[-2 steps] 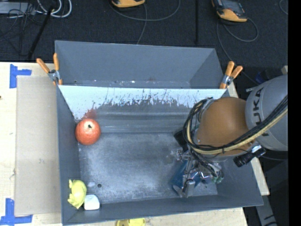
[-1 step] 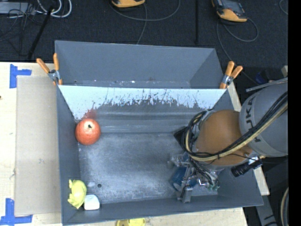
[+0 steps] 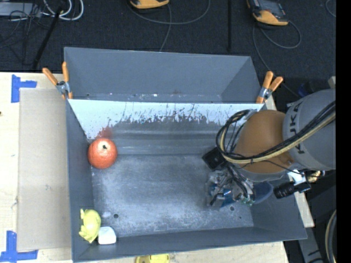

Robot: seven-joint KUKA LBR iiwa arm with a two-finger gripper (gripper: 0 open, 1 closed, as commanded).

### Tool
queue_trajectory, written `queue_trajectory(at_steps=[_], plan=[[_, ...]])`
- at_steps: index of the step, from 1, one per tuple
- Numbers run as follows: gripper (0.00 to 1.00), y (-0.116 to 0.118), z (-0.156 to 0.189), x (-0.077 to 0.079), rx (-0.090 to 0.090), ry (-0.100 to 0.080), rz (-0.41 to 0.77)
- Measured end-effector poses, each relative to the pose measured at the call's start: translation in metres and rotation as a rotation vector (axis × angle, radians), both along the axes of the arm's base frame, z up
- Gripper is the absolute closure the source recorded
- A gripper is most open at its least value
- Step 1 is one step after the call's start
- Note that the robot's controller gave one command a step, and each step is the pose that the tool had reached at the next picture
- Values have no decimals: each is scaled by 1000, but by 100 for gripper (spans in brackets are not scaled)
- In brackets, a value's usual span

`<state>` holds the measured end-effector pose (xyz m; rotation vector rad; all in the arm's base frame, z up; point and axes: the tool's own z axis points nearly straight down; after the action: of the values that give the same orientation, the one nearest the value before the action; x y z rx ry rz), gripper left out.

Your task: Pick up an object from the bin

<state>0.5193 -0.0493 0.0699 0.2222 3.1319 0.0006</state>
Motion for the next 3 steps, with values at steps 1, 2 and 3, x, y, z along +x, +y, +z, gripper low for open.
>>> queue_trajectory(at_steps=[1,2,3], plan=[[100,0,0,0,0,0,-1],[100,0,7,-3,1,9,-1],[100,0,27,-3,1,9,-2]])
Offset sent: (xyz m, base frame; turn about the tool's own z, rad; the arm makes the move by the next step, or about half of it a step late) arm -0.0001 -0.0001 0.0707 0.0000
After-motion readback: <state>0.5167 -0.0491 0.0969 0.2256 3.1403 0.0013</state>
